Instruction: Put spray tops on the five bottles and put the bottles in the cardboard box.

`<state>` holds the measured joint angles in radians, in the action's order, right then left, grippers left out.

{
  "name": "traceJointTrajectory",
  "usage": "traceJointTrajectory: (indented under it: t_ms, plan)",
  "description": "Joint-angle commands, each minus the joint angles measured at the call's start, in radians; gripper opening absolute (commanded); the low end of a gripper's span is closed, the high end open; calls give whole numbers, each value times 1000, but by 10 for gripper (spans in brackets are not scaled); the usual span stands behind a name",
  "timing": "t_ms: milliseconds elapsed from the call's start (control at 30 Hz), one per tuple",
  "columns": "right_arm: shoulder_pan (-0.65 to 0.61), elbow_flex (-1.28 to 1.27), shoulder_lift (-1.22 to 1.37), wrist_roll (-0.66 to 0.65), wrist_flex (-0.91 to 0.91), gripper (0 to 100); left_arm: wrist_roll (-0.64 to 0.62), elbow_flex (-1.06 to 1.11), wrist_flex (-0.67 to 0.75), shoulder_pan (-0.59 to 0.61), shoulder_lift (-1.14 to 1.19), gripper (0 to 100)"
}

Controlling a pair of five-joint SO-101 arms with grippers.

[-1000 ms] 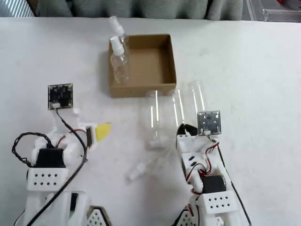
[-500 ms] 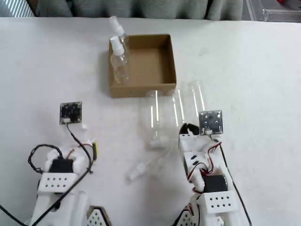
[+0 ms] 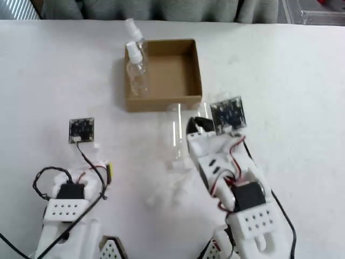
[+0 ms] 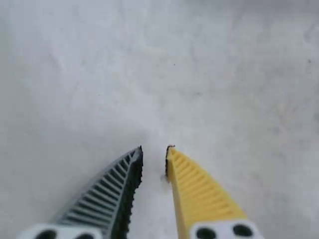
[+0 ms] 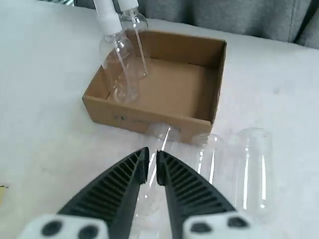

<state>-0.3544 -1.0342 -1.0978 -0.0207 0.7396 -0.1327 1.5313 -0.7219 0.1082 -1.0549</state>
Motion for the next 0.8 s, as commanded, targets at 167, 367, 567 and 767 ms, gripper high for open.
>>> traceJointTrajectory:
  t_ms: [167,367,567,767]
  plan:
    - [-71,311,547,-5,5,37,9,-2,21,13,-18,94]
    - [-73,450,834,-5,7,206,9,-2,28,13,-18,94]
    - [-73,588,1067,-5,5,218,81,-2,28,13,-18,91]
    - [-87,695,1250,-5,5,217,106,-2,28,13,-18,91]
